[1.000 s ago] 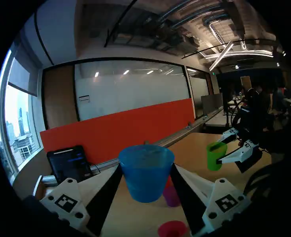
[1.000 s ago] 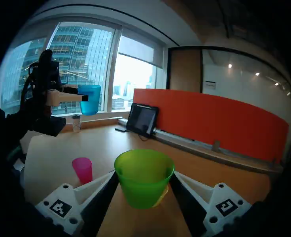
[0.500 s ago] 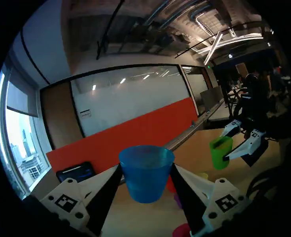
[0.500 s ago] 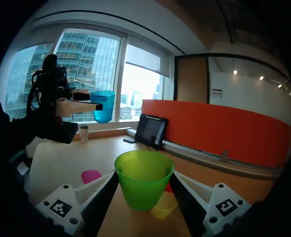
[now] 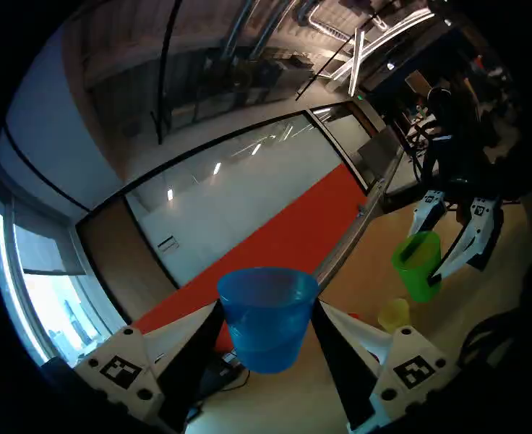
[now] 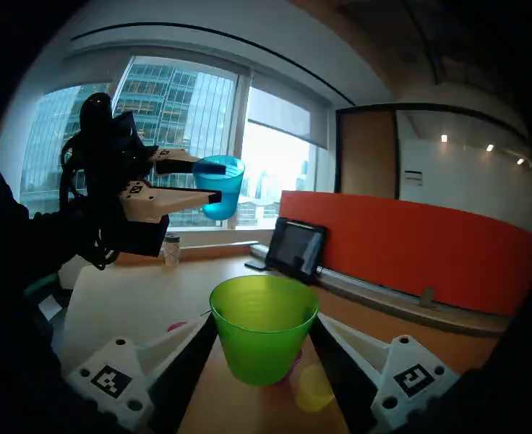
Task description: Pour water
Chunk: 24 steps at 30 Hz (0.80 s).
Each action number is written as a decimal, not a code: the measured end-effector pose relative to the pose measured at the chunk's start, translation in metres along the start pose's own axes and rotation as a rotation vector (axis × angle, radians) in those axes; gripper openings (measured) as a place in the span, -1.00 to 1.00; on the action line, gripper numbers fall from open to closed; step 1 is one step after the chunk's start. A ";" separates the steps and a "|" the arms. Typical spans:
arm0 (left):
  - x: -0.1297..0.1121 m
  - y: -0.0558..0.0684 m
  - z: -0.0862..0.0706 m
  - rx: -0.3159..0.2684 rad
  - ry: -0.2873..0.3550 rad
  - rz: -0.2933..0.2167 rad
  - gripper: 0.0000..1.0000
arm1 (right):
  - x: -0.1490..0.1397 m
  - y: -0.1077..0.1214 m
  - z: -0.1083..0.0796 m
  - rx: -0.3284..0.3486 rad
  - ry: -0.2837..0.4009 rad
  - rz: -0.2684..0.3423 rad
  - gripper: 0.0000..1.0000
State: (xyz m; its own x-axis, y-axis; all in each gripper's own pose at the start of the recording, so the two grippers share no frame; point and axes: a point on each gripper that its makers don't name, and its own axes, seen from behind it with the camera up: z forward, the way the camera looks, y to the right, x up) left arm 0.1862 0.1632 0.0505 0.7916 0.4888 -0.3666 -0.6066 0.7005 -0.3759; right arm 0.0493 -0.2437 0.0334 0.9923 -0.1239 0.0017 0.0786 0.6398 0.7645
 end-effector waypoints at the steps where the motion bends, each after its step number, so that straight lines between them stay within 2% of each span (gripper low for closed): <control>1: 0.002 0.000 0.000 0.001 0.002 0.014 0.69 | 0.000 -0.002 0.001 0.004 0.000 0.001 0.79; 6: 0.016 0.000 0.001 0.007 0.017 0.070 0.69 | 0.002 -0.010 0.008 0.024 0.003 0.003 0.79; 24: 0.046 -0.001 0.007 0.007 0.057 0.209 0.69 | 0.001 -0.039 0.032 0.105 -0.003 -0.004 0.79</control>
State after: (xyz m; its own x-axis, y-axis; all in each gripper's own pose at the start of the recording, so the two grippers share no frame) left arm 0.2234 0.1885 0.0397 0.6429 0.5937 -0.4839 -0.7566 0.5906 -0.2805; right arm 0.0440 -0.2925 0.0243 0.9917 -0.1289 0.0005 0.0719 0.5562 0.8279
